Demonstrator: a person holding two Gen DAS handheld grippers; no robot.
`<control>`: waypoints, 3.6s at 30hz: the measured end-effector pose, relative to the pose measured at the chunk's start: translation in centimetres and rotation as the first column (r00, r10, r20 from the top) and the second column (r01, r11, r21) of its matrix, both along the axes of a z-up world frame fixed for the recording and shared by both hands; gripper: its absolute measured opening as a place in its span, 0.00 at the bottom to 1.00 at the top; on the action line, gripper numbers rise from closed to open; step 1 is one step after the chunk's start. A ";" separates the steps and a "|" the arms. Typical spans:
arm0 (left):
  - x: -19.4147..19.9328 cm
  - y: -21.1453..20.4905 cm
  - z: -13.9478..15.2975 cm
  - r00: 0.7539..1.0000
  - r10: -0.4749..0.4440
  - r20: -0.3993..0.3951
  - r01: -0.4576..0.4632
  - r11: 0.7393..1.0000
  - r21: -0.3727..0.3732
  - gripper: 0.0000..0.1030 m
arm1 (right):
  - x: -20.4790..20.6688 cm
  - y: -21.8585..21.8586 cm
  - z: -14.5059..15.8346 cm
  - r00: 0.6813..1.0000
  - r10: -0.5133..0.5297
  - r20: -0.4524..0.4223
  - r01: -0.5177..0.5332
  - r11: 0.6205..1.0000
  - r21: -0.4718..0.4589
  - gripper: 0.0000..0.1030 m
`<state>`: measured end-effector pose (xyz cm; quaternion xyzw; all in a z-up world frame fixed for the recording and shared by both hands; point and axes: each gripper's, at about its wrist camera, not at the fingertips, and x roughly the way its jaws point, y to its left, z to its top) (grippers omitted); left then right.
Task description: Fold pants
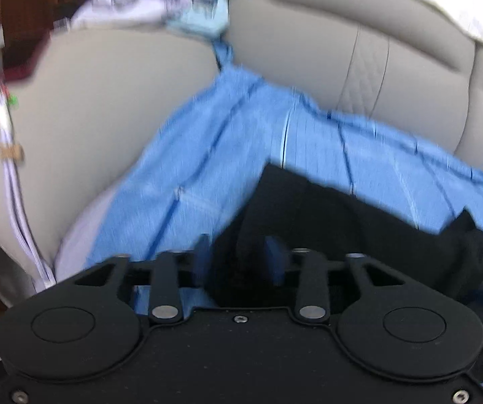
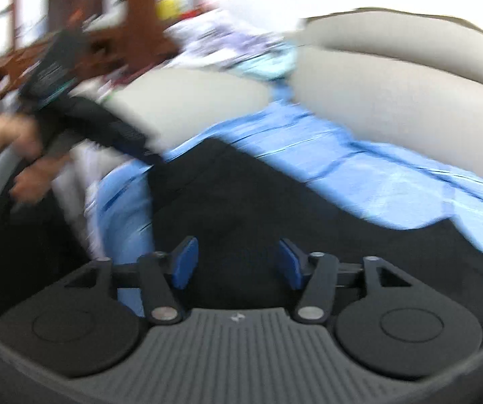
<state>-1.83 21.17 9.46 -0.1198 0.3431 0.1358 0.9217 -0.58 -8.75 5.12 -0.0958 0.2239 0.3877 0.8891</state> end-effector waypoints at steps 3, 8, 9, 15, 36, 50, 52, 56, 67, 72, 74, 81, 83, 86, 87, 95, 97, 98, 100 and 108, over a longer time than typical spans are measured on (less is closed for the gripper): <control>0.1 -0.7 1.6 0.997 -0.004 0.083 -0.002 0.997 0.071 0.56 | 3.6 -3.9 1.3 0.982 -0.187 -0.002 0.187 0.981 0.047 0.71; 4.3 -1.7 0.6 0.987 -0.096 0.128 0.094 0.995 0.025 0.86 | 11.4 -9.6 0.4 0.888 -0.397 -0.232 0.429 0.897 0.109 0.71; 5.5 -1.6 -0.1 0.988 -0.097 0.121 0.097 0.995 0.002 0.96 | 12.4 -10.1 0.0 0.872 -0.404 -0.276 0.446 0.888 0.110 0.71; 10.2 0.5 -4.3 1.000 -0.020 0.001 0.020 0.997 -0.077 0.99 | 15.3 -9.7 -2.4 0.830 -0.354 -0.432 0.438 0.892 0.110 0.62; 13.2 4.7 -1.7 0.988 0.025 0.152 -0.003 0.989 -0.148 0.27 | 22.8 -5.3 -0.6 0.858 -0.282 -0.429 0.435 0.844 0.315 0.07; 12.1 4.5 -0.9 0.996 0.062 0.068 -0.065 0.997 0.042 0.83 | 20.7 -2.2 -0.7 0.869 -0.473 -0.143 0.491 0.860 0.139 0.69; 10.2 3.2 -0.3 0.995 0.045 0.092 -0.053 0.995 0.084 0.81 | 18.2 -2.3 -0.1 0.875 -0.476 -0.086 0.483 0.864 0.142 0.71; 7.4 -0.1 -1.2 0.996 -0.068 0.055 0.067 0.998 0.019 0.18 | 13.4 -1.8 -0.4 0.910 -0.413 -0.041 0.415 0.900 0.137 0.72; 6.3 -4.2 -5.7 0.992 -0.075 -0.104 0.086 0.991 0.102 0.16 | 6.1 -9.9 -3.7 0.842 -0.533 -0.078 0.537 0.843 0.038 0.70; 6.7 -4.8 -5.8 0.989 -0.065 -0.133 0.084 0.986 0.146 0.16 | 7.2 -20.2 -4.2 0.639 -0.765 -0.076 0.766 0.642 -0.025 0.60; 6.9 -5.2 -5.8 0.988 -0.058 -0.140 0.082 0.982 0.172 0.16 | 7.8 -24.8 -4.3 0.510 -0.857 -0.067 0.856 0.514 -0.050 0.61; 8.0 -5.9 -5.6 0.986 -0.027 -0.165 0.062 0.976 0.210 0.16 | 6.8 -39.4 -4.9 0.179 -0.981 -0.074 0.982 0.183 -0.055 0.61; 8.4 -6.0 -5.6 0.985 -0.019 -0.173 0.058 0.973 0.222 0.16 | 6.2 -43.5 -5.2 0.069 -0.993 -0.098 0.996 0.073 -0.042 0.65; 8.9 -6.2 -5.3 0.982 0.000 -0.190 0.045 0.972 0.231 0.16 | 4.2 -49.0 -6.0 -0.108 -0.986 -0.126 0.994 -0.104 -0.039 0.68; 8.9 -6.1 -4.9 0.981 0.003 -0.196 0.044 0.971 0.233 0.17 | 4.0 -49.9 -5.8 -0.159 -0.979 -0.129 0.987 -0.154 -0.050 0.68; 9.8 -10.0 1.1 0.995 -0.101 -0.013 0.101 0.969 0.225 0.28 | 6.2 -46.3 -2.2 0.031 -0.996 -0.082 0.999 0.029 0.024 0.70; 10.8 -12.5 1.6 0.983 -0.185 0.013 0.178 0.961 0.211 0.28 | 8.3 -43.9 -2.2 0.180 -0.975 -0.133 0.983 0.181 0.001 0.70; 11.5 -14.1 1.6 0.971 -0.239 0.023 0.230 0.953 0.198 0.28 | 9.0 -42.6 -2.1 0.240 -0.958 -0.154 0.970 0.244 -0.005 0.68; 12.5 -17.1 1.2 0.942 -0.334 0.032 0.324 0.929 0.182 0.22 | 10.3 -39.4 -2.3 0.353 -0.921 -0.167 0.932 0.361 -0.023 0.62; 18.0 -26.8 -3.7 0.853 -0.522 -0.009 0.516 0.840 0.169 0.19 | 11.6 -31.8 -3.8 0.514 -0.855 -0.069 0.847 0.519 -0.116 0.59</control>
